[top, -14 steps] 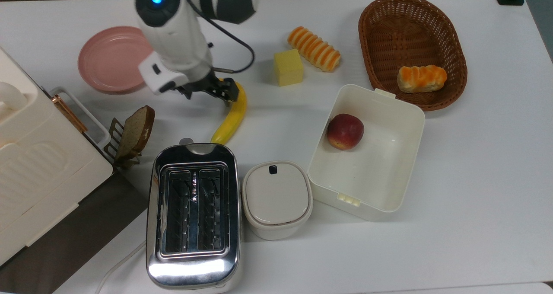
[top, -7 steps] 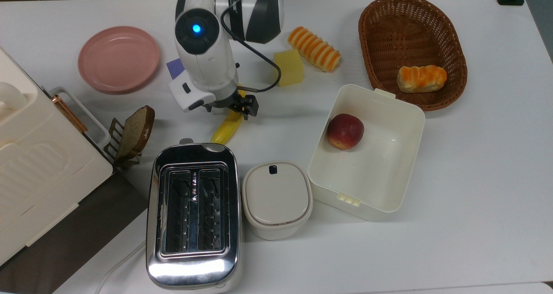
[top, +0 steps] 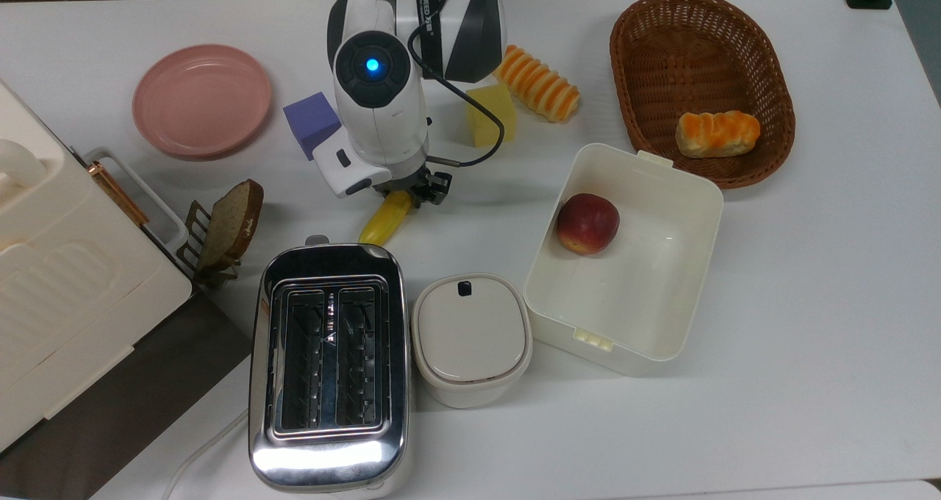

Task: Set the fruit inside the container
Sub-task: 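Close the gripper on the yellow banana and lift it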

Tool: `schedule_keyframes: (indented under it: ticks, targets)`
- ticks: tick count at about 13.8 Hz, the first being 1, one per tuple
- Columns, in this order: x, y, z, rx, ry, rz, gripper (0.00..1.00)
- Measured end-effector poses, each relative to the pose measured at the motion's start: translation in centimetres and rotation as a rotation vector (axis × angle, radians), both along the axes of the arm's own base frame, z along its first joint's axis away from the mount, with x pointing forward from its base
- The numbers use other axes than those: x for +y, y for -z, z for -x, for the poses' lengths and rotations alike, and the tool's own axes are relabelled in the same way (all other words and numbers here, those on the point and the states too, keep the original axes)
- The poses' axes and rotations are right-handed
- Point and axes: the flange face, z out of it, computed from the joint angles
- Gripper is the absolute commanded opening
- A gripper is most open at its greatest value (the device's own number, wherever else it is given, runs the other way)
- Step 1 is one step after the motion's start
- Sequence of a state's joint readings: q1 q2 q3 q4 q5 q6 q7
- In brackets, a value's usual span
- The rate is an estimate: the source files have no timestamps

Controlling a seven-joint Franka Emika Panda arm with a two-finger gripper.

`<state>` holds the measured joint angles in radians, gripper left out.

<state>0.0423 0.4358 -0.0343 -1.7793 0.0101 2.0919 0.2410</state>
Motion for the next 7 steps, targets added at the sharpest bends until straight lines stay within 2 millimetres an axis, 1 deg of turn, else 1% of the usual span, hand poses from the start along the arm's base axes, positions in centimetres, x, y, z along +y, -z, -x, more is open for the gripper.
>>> schedule_keyframes:
  ticks: [2,4,5,7]
  targets:
    - [-0.5,-0.7,-0.2,-0.013,0.008,0.001,0.00]
    - [-1.1,-2.7,0.0,0.001,0.015,0.000,0.00]
    - [-1.1,-4.3,0.2,0.015,0.016,-0.001,0.00]
    - [-0.8,-8.9,0.4,0.019,0.018,-0.015,0.00]
